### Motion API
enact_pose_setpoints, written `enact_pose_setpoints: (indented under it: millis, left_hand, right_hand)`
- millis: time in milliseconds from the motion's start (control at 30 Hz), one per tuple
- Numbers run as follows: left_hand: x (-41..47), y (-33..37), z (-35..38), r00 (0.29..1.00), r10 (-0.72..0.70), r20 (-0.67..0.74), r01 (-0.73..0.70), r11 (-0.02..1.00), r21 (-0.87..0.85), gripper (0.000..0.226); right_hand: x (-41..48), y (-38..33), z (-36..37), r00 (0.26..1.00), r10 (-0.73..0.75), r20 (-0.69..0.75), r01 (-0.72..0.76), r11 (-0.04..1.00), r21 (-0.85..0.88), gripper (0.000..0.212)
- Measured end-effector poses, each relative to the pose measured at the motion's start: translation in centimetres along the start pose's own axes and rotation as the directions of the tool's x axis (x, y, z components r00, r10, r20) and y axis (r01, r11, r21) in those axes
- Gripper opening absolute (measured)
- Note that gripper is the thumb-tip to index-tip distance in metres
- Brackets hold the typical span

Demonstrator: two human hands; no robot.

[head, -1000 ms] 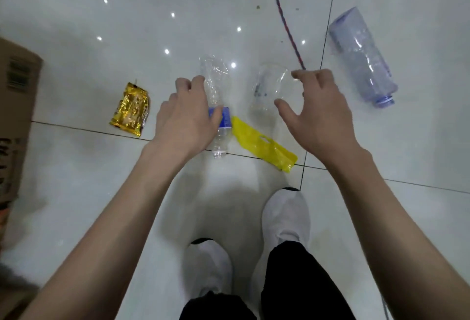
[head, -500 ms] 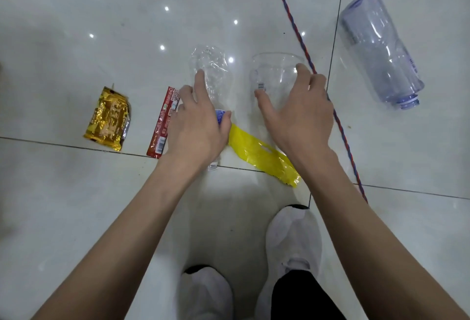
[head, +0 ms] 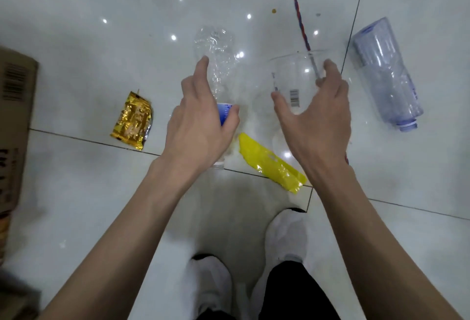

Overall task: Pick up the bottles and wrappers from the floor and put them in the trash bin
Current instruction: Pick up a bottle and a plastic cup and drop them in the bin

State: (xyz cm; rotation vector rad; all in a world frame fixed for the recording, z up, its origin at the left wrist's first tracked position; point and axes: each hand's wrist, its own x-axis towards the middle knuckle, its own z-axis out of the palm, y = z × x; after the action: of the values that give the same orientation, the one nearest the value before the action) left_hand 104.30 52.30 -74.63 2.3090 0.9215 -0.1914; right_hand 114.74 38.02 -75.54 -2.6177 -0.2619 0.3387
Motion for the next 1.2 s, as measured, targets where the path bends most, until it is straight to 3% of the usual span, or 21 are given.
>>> enact_pose_setpoints:
  millis: [200, 567, 767, 1000, 1200]
  left_hand:
    - [-5.0, 8.7, -14.4, 0.997, -0.017, -0.07, 0.011, 0.996, -0.09, 0.084]
    - [-19.2, 31.5, -49.2, 0.983, 0.069, -0.169, -0.102, 0.976, -0.194, 0.084]
    - [-27.9, 41.1, -63.4, 0.957, 0.162, -0.242, -0.228, 0.935, -0.274, 0.083]
    - [-36.5, 45.7, -72.5, 0.896, 0.29, -0.336, -0.393, 0.871, -0.295, 0.081]
    - [-41.2, 45.9, -73.8, 0.863, 0.409, -0.297, -0.485, 0.835, -0.261, 0.08]
  right_hand:
    - [-2.4, -8.2, -15.1, 1.0, -0.017, -0.021, 0.019, 0.995, 0.097, 0.091]
    - [-10.1, -29.7, -52.5, 0.99, -0.018, -0.143, 0.06, 0.953, 0.296, 0.091]
    - [-15.8, -38.1, -69.5, 0.966, -0.022, -0.259, 0.124, 0.914, 0.386, 0.089]
    - [-24.3, -43.9, -80.4, 0.913, -0.03, -0.407, 0.22, 0.876, 0.429, 0.088]
    - [-31.9, -43.0, -82.7, 0.867, 0.066, -0.494, 0.19, 0.872, 0.451, 0.086]
